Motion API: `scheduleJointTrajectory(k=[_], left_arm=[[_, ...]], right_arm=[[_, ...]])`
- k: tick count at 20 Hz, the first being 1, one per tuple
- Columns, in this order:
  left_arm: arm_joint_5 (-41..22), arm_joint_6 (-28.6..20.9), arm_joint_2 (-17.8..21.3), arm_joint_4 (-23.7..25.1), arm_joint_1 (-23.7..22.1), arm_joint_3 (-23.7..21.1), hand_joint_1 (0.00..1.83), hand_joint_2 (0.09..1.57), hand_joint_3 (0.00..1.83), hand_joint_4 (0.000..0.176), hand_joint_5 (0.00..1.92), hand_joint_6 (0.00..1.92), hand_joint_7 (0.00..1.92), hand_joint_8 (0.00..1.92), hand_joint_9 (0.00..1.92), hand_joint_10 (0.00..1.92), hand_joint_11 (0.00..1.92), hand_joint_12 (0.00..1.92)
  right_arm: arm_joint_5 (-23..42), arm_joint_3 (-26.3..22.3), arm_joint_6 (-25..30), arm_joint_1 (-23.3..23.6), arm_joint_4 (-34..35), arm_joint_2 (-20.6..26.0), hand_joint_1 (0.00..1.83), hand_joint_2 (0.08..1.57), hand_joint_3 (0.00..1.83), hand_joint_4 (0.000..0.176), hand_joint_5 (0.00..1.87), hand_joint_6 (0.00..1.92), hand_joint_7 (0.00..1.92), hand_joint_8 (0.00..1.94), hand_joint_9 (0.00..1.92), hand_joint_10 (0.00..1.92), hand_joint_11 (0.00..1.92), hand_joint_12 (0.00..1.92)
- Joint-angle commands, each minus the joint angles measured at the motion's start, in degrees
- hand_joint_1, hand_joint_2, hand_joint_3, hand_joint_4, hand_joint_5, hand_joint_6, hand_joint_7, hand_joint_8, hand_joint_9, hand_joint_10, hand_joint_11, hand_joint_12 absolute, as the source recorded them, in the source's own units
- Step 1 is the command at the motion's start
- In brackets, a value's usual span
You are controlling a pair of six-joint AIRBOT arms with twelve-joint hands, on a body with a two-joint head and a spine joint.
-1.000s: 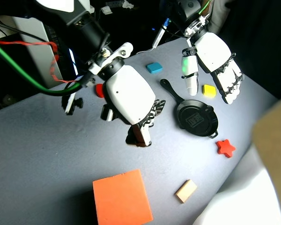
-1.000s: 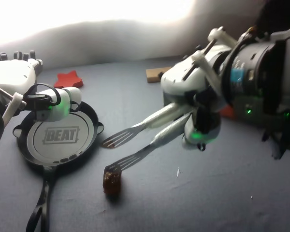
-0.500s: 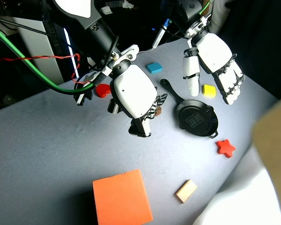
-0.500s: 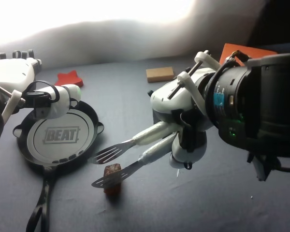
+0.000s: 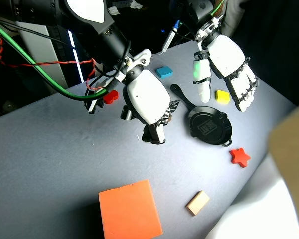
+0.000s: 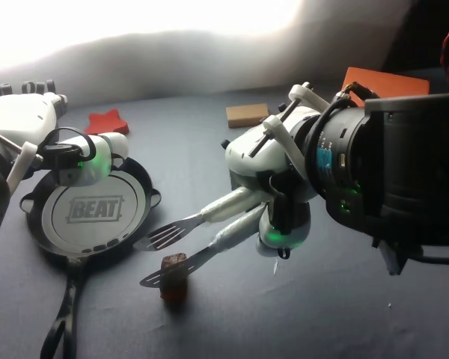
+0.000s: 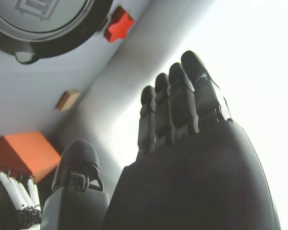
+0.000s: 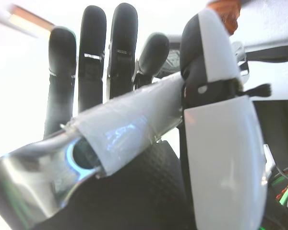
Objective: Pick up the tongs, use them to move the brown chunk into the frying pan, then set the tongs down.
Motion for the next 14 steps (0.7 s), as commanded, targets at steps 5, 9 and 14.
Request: scheduleJointTrajectory(k=[5, 9, 14], left_arm=[[-3.06, 0.06, 0.27, 4.78, -0.56, 0.08, 0.00, 1.28, 0.00, 0.000, 0.17, 0.00, 0.20, 0.00, 0.19, 0.00, 0.00, 0.67], [-3.06, 0.09, 0.26, 4.77, -0.56, -0.02, 0.00, 1.27, 0.00, 0.000, 0.21, 0.01, 0.21, 0.01, 0.19, 0.01, 0.00, 0.69], [-3.07, 0.09, 0.15, 4.76, -0.53, -0.05, 0.00, 1.27, 0.00, 0.000, 0.20, 0.00, 0.22, 0.00, 0.20, 0.00, 0.00, 0.72]], right_arm=[[2.20, 0.68, 0.26, -0.44, -3.54, -0.07, 1.08, 1.24, 0.00, 0.000, 0.75, 1.33, 1.06, 0.00, 0.72, 0.73, 0.39, 1.55], [2.20, 0.69, 0.12, -0.91, -3.53, -0.05, 1.09, 1.24, 0.00, 0.000, 0.75, 1.33, 1.06, 0.00, 0.73, 0.71, 0.40, 1.54], [2.75, 1.05, 0.30, -1.12, -3.53, -0.08, 1.08, 1.24, 0.00, 0.000, 0.73, 1.35, 1.04, 0.00, 0.71, 0.72, 0.39, 1.56]])
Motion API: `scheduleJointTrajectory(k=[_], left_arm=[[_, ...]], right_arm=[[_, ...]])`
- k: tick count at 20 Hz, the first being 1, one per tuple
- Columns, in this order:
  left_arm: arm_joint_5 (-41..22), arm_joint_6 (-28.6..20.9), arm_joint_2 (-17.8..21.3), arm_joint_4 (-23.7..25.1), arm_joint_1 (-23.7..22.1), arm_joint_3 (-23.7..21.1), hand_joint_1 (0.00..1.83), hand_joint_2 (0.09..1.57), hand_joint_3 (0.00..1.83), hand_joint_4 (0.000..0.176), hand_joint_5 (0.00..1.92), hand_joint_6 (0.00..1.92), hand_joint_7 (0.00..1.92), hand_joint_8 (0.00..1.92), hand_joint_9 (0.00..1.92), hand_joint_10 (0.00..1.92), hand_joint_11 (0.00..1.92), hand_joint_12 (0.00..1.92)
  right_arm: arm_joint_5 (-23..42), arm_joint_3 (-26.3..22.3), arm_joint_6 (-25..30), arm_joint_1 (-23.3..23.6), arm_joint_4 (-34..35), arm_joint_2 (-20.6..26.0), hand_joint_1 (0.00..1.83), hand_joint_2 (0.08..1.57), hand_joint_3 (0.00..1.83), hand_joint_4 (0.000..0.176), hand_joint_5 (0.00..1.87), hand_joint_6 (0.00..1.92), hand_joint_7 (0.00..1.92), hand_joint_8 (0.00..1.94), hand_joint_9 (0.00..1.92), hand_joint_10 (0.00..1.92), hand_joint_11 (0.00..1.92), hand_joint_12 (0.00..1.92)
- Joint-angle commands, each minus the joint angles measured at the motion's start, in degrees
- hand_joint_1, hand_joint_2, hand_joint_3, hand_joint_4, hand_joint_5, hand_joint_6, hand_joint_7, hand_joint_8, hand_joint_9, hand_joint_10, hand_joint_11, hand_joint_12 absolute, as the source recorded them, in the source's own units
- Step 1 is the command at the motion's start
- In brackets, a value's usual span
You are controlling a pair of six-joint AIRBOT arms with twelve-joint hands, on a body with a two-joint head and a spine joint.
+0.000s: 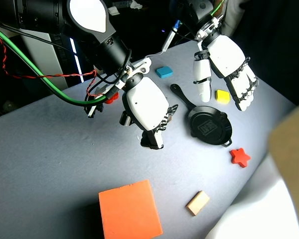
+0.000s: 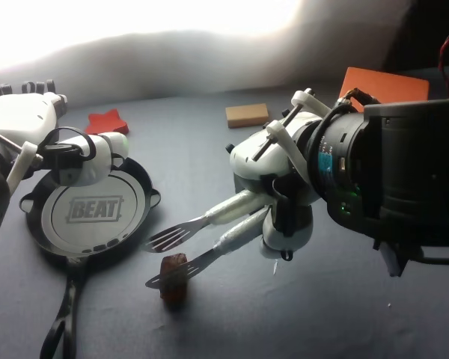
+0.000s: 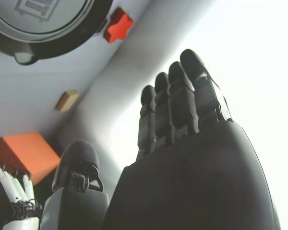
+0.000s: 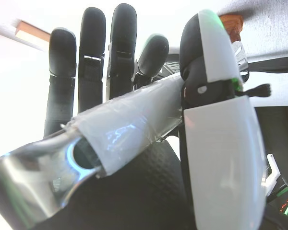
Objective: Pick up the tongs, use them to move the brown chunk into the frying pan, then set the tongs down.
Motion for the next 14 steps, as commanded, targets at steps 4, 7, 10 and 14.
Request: scheduleJointTrajectory(k=[4, 7, 10, 14], left_arm=[[-3.06, 0.07, 0.12, 4.52, -0.52, -0.14, 0.00, 1.27, 0.00, 0.002, 0.19, 0.00, 0.22, 0.00, 0.21, 0.00, 0.00, 0.74], [-3.24, 0.07, 0.12, 4.23, -0.47, -0.20, 0.00, 1.27, 0.00, 0.000, 0.20, 0.00, 0.23, 0.00, 0.21, 0.00, 0.00, 0.74], [-3.31, 0.07, 0.12, 4.20, -0.47, -0.27, 0.00, 1.27, 0.00, 0.000, 0.20, 0.00, 0.22, 0.00, 0.20, 0.00, 0.00, 0.72], [-3.40, 0.08, 0.12, 4.20, -0.45, -0.33, 0.00, 1.27, 0.00, 0.000, 0.20, 0.01, 0.22, 0.00, 0.20, 0.00, 0.00, 0.68]], right_arm=[[2.01, 0.72, 0.26, 0.18, -3.16, -0.11, 1.08, 1.24, 0.00, 0.000, 0.74, 1.34, 1.04, 0.00, 0.72, 0.71, 0.40, 1.54], [1.88, 0.69, -0.20, 0.06, -2.02, -0.05, 1.09, 1.23, 0.00, 0.000, 0.75, 1.31, 1.06, 0.01, 0.73, 0.71, 0.41, 1.54], [1.83, 0.69, -0.37, 0.01, -1.65, 0.02, 1.08, 1.24, 0.00, 0.000, 0.75, 1.32, 1.05, 0.00, 0.72, 0.69, 0.40, 1.54], [1.75, 0.72, -0.20, -0.06, -1.64, -0.01, 1.08, 1.24, 0.00, 0.000, 0.74, 1.34, 1.06, 0.01, 0.74, 0.70, 0.41, 1.55]])
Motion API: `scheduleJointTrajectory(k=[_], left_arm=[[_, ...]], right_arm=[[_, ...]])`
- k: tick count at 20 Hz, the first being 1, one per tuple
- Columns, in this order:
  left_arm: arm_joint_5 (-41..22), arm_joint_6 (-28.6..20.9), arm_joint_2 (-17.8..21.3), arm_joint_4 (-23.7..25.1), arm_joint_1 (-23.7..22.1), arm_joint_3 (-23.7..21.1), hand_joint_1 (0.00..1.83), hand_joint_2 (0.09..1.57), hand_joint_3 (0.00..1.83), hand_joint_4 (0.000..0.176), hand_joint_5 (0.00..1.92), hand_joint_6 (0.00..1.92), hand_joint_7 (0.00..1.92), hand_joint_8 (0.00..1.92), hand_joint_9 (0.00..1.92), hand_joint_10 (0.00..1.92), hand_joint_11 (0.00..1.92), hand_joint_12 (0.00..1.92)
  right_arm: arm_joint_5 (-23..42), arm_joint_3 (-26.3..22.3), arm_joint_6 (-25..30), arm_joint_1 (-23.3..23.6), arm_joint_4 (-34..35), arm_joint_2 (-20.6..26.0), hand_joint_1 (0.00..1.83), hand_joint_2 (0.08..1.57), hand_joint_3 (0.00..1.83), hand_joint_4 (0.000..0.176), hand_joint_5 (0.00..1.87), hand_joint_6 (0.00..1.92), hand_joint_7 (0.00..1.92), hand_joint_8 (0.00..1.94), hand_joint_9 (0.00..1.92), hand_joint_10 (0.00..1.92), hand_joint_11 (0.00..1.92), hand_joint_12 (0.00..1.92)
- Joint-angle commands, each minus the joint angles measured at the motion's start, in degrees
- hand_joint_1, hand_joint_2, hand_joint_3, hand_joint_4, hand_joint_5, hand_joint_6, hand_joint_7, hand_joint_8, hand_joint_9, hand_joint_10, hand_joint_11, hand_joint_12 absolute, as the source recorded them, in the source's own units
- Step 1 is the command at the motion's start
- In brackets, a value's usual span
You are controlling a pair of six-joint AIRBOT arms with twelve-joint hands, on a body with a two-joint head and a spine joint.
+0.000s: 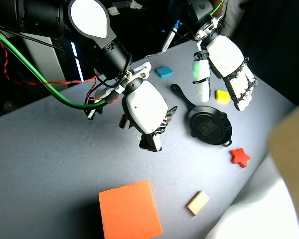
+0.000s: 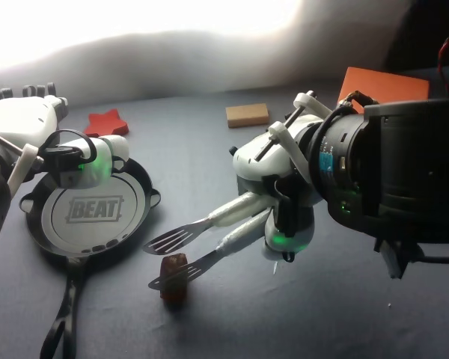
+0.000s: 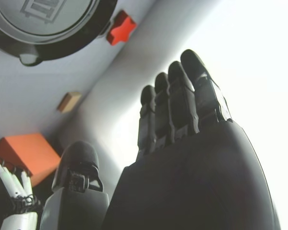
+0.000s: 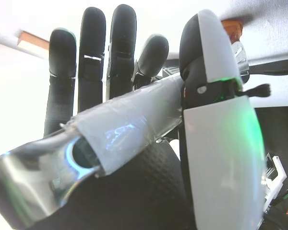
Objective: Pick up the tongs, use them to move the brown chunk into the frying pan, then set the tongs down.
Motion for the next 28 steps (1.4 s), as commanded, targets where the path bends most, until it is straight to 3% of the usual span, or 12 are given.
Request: scheduleJointTrajectory(k=[1, 2, 3, 4, 6, 15, 16, 17, 21, 22, 23, 28], left_arm=[[-3.16, 0.08, 0.16, 5.05, -0.44, -0.08, 0.00, 1.28, 0.00, 0.000, 0.19, 0.00, 0.21, 0.00, 0.19, 0.00, 0.00, 0.68], [-3.16, 0.08, 0.16, 5.05, -0.44, -0.10, 0.00, 1.27, 0.00, 0.000, 0.20, 0.00, 0.22, 0.00, 0.20, 0.00, 0.00, 0.70], [-3.16, 0.09, 0.16, 5.05, -0.44, -0.12, 0.00, 1.27, 0.00, 0.000, 0.19, 0.00, 0.22, 0.00, 0.20, 0.00, 0.00, 0.71], [-3.16, 0.11, 0.16, 5.05, -0.46, -0.14, 0.00, 1.27, 0.00, 0.001, 0.19, 0.00, 0.22, 0.00, 0.20, 0.00, 0.00, 0.71], [-3.16, 0.18, 0.15, 5.06, -0.49, -0.15, 0.00, 1.27, 0.00, 0.002, 0.19, 0.00, 0.22, 0.00, 0.20, 0.00, 0.00, 0.71], [-3.16, 0.24, 0.11, 5.06, -0.51, -0.22, 0.00, 1.27, 0.00, 0.001, 0.18, 0.01, 0.20, 0.00, 0.19, 0.00, 0.00, 0.71], [-3.16, 0.24, 0.10, 5.06, -0.51, -0.22, 0.00, 1.27, 0.00, 0.000, 0.18, 0.00, 0.19, 0.00, 0.18, 0.00, 0.00, 0.68], [-3.16, 0.24, 0.07, 5.06, -0.51, -0.22, 0.00, 1.27, 0.00, 0.000, 0.18, 0.00, 0.20, 0.00, 0.19, 0.01, 0.00, 0.70], [-3.17, 0.24, 0.02, 5.06, -0.53, -0.21, 0.00, 1.27, 0.00, 0.000, 0.19, 0.00, 0.21, 0.00, 0.20, 0.01, 0.00, 0.70], [-3.17, 0.24, 0.00, 5.06, -0.53, -0.21, 0.00, 1.27, 0.00, 0.000, 0.19, 0.00, 0.21, 0.00, 0.20, 0.01, 0.00, 0.70], [-3.17, 0.24, -0.01, 5.06, -0.53, -0.21, 0.00, 1.27, 0.00, 0.000, 0.19, 0.00, 0.20, 0.00, 0.19, 0.00, 0.00, 0.70], [-3.23, 0.25, -0.02, 5.06, -0.55, -0.21, 0.00, 1.28, 0.00, 0.000, 0.20, 0.00, 0.20, 0.00, 0.19, 0.00, 0.00, 0.68]], right_arm=[[1.64, 0.00, 0.03, 0.24, -3.04, 0.14, 1.08, 1.24, 0.00, 0.000, 0.74, 1.33, 1.06, 0.01, 0.74, 0.70, 0.42, 1.56], [1.64, 0.03, 0.03, 0.07, -3.04, 0.06, 1.08, 1.24, 0.00, 0.000, 0.74, 1.34, 1.05, 0.00, 0.72, 0.71, 0.40, 1.57], [1.64, 0.09, 0.03, -0.10, -3.04, -0.01, 1.03, 1.19, 0.00, 0.000, 0.65, 0.91, 1.05, 0.00, 0.72, 0.70, 0.40, 1.56], [1.63, 0.17, 0.03, -0.30, -3.04, -0.05, 1.08, 1.21, 0.00, 0.000, 0.75, 1.21, 1.06, 0.01, 0.73, 0.71, 0.42, 1.57], [1.63, 0.41, 0.03, -0.57, -3.04, -0.08, 1.09, 1.22, 0.00, 0.000, 0.76, 1.29, 1.06, 0.01, 0.73, 0.72, 0.42, 1.57], [1.90, 2.73, 0.09, -1.51, -3.03, -1.36, 1.09, 1.23, 0.00, 0.000, 0.76, 1.31, 1.06, 0.01, 0.73, 0.71, 0.42, 1.56], [1.93, 2.95, 0.08, -1.52, -3.02, -1.66, 1.01, 1.19, 0.00, 0.000, 0.66, 0.89, 1.05, 0.01, 0.72, 0.69, 0.39, 1.55], [2.07, 3.13, 0.08, -1.51, -3.02, -1.90, 1.00, 1.18, 0.00, 0.000, 0.69, 0.68, 1.03, 0.01, 0.70, 0.68, 0.38, 1.55], [2.31, 3.99, 0.03, -1.49, -3.02, -2.92, 0.99, 1.18, 0.00, 0.000, 0.78, 0.45, 1.02, 0.01, 0.71, 0.65, 0.36, 1.54], [2.38, 4.20, -0.02, -1.51, -3.02, -3.16, 1.07, 1.20, 0.02, 0.000, 0.79, 1.10, 1.03, 0.01, 0.72, 0.65, 0.38, 1.54], [2.40, 4.30, -0.06, -1.57, -3.01, -3.29, 1.08, 1.22, 0.01, 0.000, 0.76, 1.27, 1.03, 0.01, 0.72, 0.67, 0.38, 1.56], [2.48, 4.34, -0.43, -2.22, -3.00, -3.27, 1.12, 1.18, 0.00, 0.000, 0.86, 1.16, 1.15, 0.06, 0.83, 0.77, 0.46, 1.62]])
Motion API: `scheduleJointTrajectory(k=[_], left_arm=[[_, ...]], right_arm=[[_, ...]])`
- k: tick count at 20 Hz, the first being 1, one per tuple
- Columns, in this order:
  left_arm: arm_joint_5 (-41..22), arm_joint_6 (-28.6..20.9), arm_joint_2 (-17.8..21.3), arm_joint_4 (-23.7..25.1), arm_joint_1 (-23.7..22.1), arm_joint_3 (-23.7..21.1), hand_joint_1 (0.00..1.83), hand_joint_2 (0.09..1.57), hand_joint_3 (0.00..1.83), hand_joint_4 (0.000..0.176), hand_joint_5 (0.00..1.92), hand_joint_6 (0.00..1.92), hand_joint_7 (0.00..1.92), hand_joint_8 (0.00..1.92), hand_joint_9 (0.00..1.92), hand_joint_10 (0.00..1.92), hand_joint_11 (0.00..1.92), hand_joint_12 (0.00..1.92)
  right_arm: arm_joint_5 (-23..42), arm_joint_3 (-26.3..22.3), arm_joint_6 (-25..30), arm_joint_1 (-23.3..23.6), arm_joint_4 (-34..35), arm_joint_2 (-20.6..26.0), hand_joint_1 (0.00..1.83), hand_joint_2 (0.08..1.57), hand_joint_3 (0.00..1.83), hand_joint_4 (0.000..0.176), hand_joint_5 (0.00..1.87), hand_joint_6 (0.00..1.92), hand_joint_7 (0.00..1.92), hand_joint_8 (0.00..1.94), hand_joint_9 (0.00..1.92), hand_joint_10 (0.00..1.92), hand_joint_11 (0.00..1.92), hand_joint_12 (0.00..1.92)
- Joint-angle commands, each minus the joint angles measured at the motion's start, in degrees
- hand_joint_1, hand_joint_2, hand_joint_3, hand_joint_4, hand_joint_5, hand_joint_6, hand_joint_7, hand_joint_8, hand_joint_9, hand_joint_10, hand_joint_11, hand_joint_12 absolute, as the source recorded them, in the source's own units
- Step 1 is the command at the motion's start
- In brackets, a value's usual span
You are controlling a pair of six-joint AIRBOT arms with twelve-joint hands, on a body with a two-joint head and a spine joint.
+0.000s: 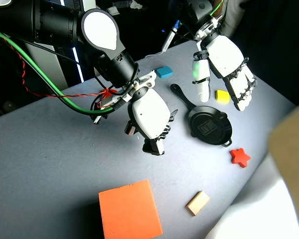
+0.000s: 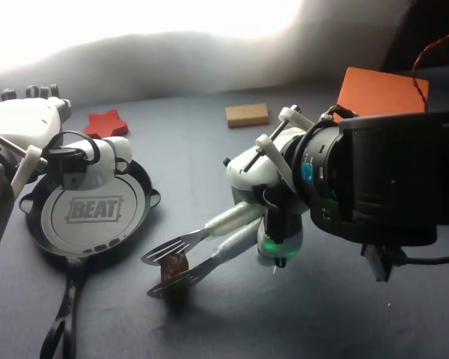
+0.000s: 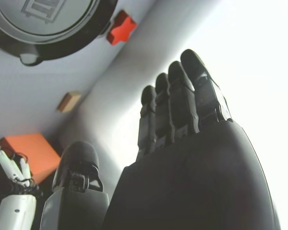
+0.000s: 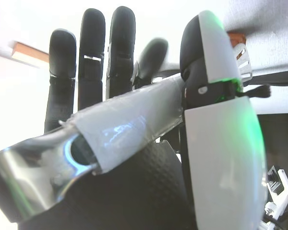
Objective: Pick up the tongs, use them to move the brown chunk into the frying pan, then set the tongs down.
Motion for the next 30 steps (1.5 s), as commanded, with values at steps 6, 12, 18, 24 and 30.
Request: scheduleJointTrajectory(k=[6, 12, 18, 24, 30], left_arm=[[-3.18, 0.11, 0.28, 5.04, -0.56, -0.15, 0.00, 1.28, 0.00, 0.000, 0.18, 0.00, 0.19, 0.00, 0.18, 0.00, 0.00, 0.65], [-3.20, 0.20, 0.28, 5.03, -0.60, -0.16, 0.00, 1.29, 0.00, 0.000, 0.19, 0.01, 0.21, 0.01, 0.20, 0.01, 0.00, 0.71], [-3.47, 0.21, 0.28, 4.97, -0.59, -0.22, 0.00, 1.28, 0.00, 0.000, 0.21, 0.01, 0.21, 0.01, 0.20, 0.01, 0.00, 0.74], [-3.50, 0.23, 0.27, 4.97, -0.59, -0.24, 0.00, 1.28, 0.00, 0.000, 0.17, 0.00, 0.21, 0.00, 0.20, 0.01, 0.00, 0.65], [-3.50, 0.24, 0.27, 4.96, -0.61, -0.25, 0.00, 1.28, 0.00, 0.000, 0.17, 0.00, 0.21, 0.00, 0.20, 0.00, 0.00, 0.67]], right_arm=[[1.32, -0.01, -0.56, -0.07, -2.47, 0.58, 1.23, 1.10, 0.00, 0.016, 0.98, 1.03, 1.08, 0.86, 1.01, 0.82, 0.64, 1.61], [1.32, -0.01, -1.33, -0.30, -1.35, 1.29, 1.37, 1.14, 0.00, 0.000, 0.77, 1.10, 1.01, 0.96, 0.92, 1.33, 0.82, 1.63], [1.38, -0.01, -2.48, 0.34, 0.57, 1.42, 1.26, 1.14, 0.00, 0.000, 0.82, 1.06, 1.05, 1.11, 1.19, 1.13, 1.02, 1.61], [1.65, -0.01, -2.72, 0.95, 0.66, 1.43, 1.22, 1.19, 0.00, 0.000, 0.80, 1.06, 0.98, 1.37, 1.23, 1.52, 1.13, 1.80], [1.71, 0.00, -2.76, 1.65, 0.66, 1.43, 1.14, 1.17, 0.00, 0.000, 0.88, 1.16, 1.24, 1.53, 1.31, 1.84, 1.27, 1.92]])
